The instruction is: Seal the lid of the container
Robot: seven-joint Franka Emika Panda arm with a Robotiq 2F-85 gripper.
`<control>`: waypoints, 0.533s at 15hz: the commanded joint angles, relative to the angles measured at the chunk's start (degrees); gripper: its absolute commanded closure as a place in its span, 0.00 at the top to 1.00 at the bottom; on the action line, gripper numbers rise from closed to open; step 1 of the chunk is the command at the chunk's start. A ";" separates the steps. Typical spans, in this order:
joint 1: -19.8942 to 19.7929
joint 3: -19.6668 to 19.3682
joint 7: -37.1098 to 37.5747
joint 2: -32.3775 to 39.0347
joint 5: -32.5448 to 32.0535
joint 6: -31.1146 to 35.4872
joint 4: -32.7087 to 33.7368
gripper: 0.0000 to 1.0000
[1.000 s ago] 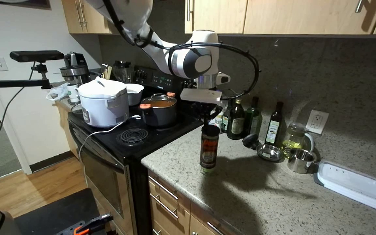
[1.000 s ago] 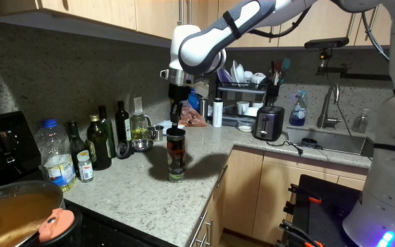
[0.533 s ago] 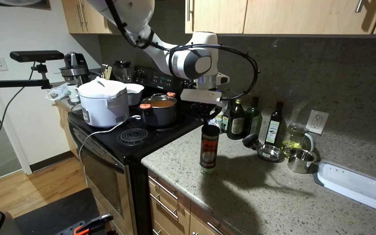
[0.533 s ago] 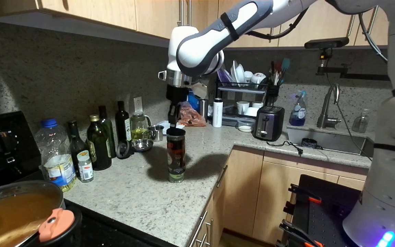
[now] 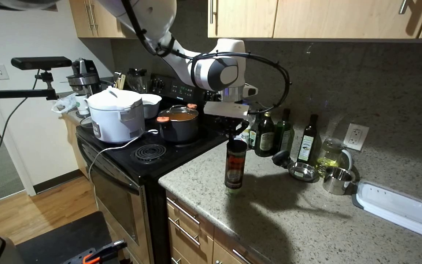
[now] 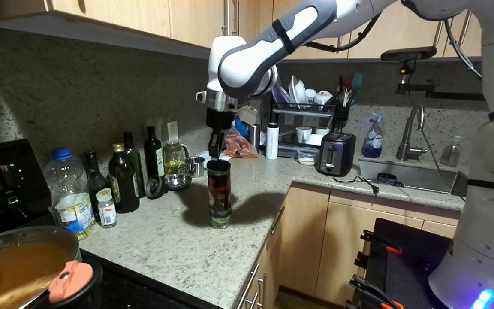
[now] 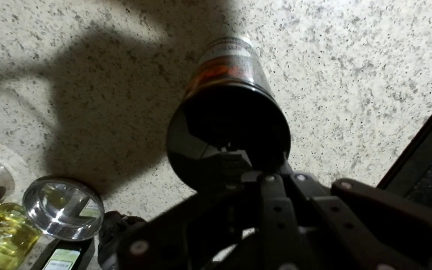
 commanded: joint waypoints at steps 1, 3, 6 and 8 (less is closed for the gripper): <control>-1.05 0.83 -0.60 1.23 0.28 -0.21 1.53 0.00; -1.21 0.77 -0.53 1.21 0.32 -0.43 1.63 0.00; -1.49 0.68 -0.38 1.05 0.33 -0.98 1.34 0.00; -1.65 0.65 -0.18 0.91 0.42 -1.71 1.06 0.00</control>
